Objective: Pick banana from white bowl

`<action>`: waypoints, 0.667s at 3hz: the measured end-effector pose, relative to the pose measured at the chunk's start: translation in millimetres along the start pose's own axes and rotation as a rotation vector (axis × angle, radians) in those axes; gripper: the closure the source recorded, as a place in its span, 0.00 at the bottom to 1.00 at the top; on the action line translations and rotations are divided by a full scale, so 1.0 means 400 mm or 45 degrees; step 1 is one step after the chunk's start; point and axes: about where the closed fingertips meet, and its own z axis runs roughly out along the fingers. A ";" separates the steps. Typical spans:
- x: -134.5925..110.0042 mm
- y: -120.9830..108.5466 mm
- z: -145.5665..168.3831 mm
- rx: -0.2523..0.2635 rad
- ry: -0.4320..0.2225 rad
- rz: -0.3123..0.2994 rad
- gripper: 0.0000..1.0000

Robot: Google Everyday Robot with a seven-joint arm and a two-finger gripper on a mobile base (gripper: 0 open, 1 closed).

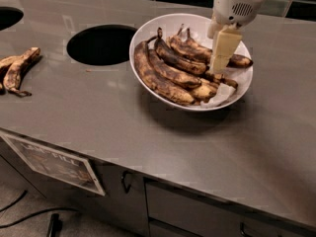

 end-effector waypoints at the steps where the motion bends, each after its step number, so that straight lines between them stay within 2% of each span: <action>1: 0.000 0.000 0.001 0.000 0.000 0.000 0.30; 2: 0.005 -0.004 0.014 -0.010 0.004 0.001 0.30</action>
Offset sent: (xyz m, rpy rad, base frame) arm -0.0138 -0.0120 -0.0132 -0.0350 0.0894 -0.0001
